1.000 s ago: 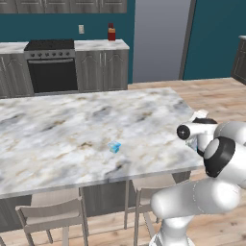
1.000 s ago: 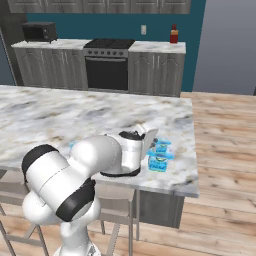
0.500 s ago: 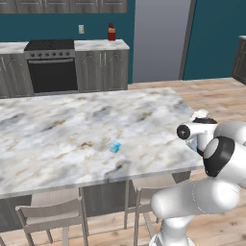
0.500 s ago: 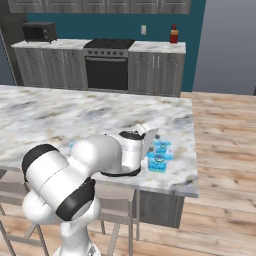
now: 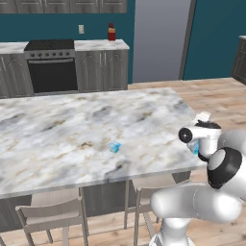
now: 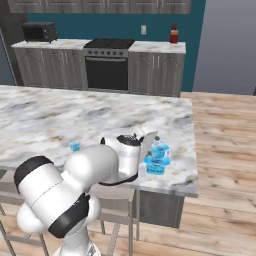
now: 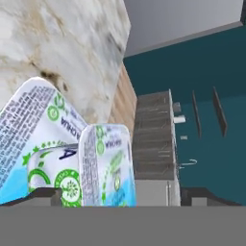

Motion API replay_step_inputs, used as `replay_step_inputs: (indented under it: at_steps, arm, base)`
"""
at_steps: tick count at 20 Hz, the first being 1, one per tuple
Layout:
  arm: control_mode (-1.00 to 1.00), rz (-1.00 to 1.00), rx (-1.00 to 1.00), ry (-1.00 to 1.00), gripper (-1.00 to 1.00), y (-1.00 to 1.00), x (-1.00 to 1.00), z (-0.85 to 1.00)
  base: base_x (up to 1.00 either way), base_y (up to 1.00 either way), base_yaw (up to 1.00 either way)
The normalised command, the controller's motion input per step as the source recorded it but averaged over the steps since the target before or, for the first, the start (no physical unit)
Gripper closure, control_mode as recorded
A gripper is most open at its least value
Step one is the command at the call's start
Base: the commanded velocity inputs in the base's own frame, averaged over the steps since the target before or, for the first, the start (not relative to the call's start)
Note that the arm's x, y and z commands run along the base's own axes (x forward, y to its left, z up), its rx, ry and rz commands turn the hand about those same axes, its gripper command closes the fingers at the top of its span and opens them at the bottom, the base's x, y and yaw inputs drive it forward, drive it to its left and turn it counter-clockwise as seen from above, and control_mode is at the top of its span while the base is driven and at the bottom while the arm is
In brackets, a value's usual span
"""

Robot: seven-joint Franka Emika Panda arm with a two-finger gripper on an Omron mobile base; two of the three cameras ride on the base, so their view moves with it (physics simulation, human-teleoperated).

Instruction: Stack the yogurt containers by placing the smaller containers on top of the larger containers.

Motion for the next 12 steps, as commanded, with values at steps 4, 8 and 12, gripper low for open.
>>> replay_step_inputs:
  at_steps: [4,8,12]
  arm:
    - [-1.00,0.00,0.00,0.00,-1.00,0.01,-0.45,0.23]
    - [-1.00,0.00,0.00,0.00,-1.00,0.16,-0.40,0.30]
    - [-1.00,0.00,0.00,0.00,-1.00,0.48,-0.31,0.39]
  base:
    - [0.00,0.00,0.00]
    - [0.00,0.00,0.00]
    - [0.00,0.00,0.00]
